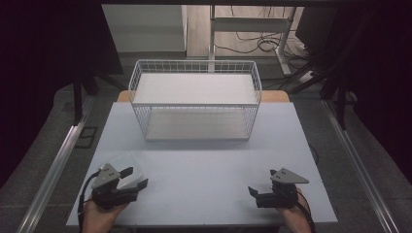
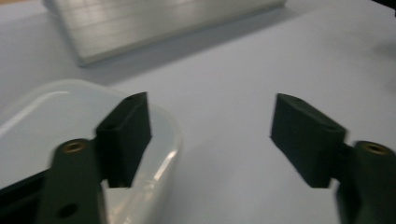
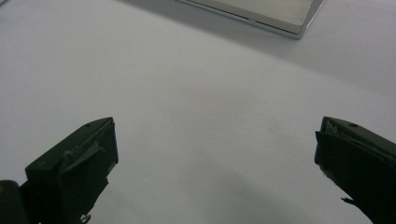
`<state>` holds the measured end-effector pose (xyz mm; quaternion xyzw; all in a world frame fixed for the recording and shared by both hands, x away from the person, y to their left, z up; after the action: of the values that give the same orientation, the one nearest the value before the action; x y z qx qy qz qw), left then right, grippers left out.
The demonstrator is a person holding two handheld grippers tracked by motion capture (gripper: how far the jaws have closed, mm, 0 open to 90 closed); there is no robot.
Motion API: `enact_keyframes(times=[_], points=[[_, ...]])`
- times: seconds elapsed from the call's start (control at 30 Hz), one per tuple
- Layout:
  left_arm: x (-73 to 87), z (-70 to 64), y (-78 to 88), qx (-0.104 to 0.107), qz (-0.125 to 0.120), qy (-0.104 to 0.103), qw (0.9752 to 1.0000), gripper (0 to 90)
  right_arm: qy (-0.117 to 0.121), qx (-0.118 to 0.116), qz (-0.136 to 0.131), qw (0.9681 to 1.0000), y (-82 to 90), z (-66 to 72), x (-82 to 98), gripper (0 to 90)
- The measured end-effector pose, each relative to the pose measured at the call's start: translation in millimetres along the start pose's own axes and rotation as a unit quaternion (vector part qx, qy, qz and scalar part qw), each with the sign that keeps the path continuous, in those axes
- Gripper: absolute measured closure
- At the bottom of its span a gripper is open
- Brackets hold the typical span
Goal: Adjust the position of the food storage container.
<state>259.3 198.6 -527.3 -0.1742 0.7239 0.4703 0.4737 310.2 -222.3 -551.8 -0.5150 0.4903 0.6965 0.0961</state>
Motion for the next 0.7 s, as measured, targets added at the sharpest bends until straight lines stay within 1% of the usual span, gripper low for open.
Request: enact_keyframes(times=[0.03, 0.07, 0.1, 0.13, 0.17, 0.2, 0.27, 0.3, 0.33, 0.4, 0.47, 0.5, 0.53, 0.57, 0.6, 0.63, 0.67, 0.7], points=[[-0.2, 11.6, 9.5, -0.010, -0.008, 0.014, 0.9998, 43.3, 0.000, 0.000, 0.000, 1.0000, -0.2, 0.0, 0.1, 0.0], [-0.2, 11.6, 9.5, -0.010, -0.008, 0.014, 0.9998, 47.8, 0.000, 0.000, 0.000, 1.0000, -0.2, 0.0, 0.1, 0.0], [0.5, 24.3, 19.3, -0.021, -0.016, 0.031, 0.9992, 53.7, 0.001, 0.000, 0.000, 1.0000, -0.2, 0.2, 0.0, 0.0], [0.5, 24.3, 19.3, -0.021, -0.016, 0.031, 0.9992, 58.5, 0.001, 0.000, 0.000, 1.0000, -0.2, 0.2, 0.0, 0.0], [1.1, 30.8, 24.1, -0.029, -0.020, 0.039, 0.9986, 58.5, 0.001, 0.001, 0.001, 1.0000, -0.1, 0.3, 0.1, 0.0], [2.0, 37.6, 28.9, -0.039, -0.024, 0.045, 0.9979, 63.4, 0.002, 0.001, 0.002, 1.0000, -0.2, 0.3, 0.2, 0.0], [5.8, 50.9, 37.3, -0.056, -0.027, 0.054, 0.9966, 75.7, 0.002, 0.001, 0.003, 1.0000, -0.2, 0.3, 0.4, 0.0], [11.4, 64.0, 44.0, -0.068, -0.030, 0.069, 0.9948, 85.7, 0.003, 0.000, 0.003, 1.0000, -0.3, 0.5, 0.4, 0.0], [11.4, 64.0, 44.0, -0.068, -0.030, 0.069, 0.9948, 89.2, 0.003, 0.000, 0.003, 1.0000, -0.3, 0.5, 0.4, 0.0], [19.3, 77.1, 48.2, -0.086, -0.023, 0.078, 0.9929, 90.0, 0.004, -0.001, 0.004, 1.0000, -0.6, 1.0, 0.6, 0.0], [27.3, 89.1, 51.3, -0.105, -0.016, 0.088, 0.9904, 90.0, 0.006, -0.002, 0.007, 1.0000, -1.5, 1.4, 1.2, 0.0], [35.1, 99.2, 53.3, -0.117, -0.006, 0.106, 0.9875, 90.0, 0.010, 0.001, 0.013, 0.9999, -2.5, 1.9, 2.4, 0.0], [35.1, 99.2, 53.3, -0.117, -0.006, 0.106, 0.9875, 90.0, 0.010, 0.001, 0.013, 0.9999, -2.5, 1.9, 2.4, 0.0], [38.8, 103.2, 53.4, -0.121, -0.002, 0.112, 0.9862, 90.0, 0.012, 0.003, 0.014, 0.9998, -3.2, 2.0, 2.7, 0.0], [42.5, 106.2, 52.7, -0.123, 0.005, 0.119, 0.9853, 90.0, 0.013, 0.004, 0.014, 0.9998, -3.5, 2.2, 2.7, 0.0], [49.5, 109.7, 48.4, -0.125, 0.024, 0.128, 0.9836, 90.0, 0.015, 0.007, 0.013, 0.9998, -3.6, 2.1, 2.3, 0.0], [49.5, 109.7, 48.4, -0.125, 0.024, 0.128, 0.9836, 90.0, 0.015, 0.007, 0.013, 0.9998, -3.6, 2.1, 2.3, 0.0], [52.5, 110.4, 45.9, -0.127, 0.034, 0.130, 0.9828, 90.0, 0.017, 0.009, 0.012, 0.9997, -3.7, 1.9, 2.1, 0.0]])
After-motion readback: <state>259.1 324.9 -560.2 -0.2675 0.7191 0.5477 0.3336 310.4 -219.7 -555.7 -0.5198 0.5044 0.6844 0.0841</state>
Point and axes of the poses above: each handheld gripper's, and its own axes: y roughly backward along the jaws, x roughly out of its underside, z roughly to its left, the point moved 8 cm from there along -y, roughly forward along the jaws, and after that the axes turned 1 degree about -y, right-handed, at the moved point
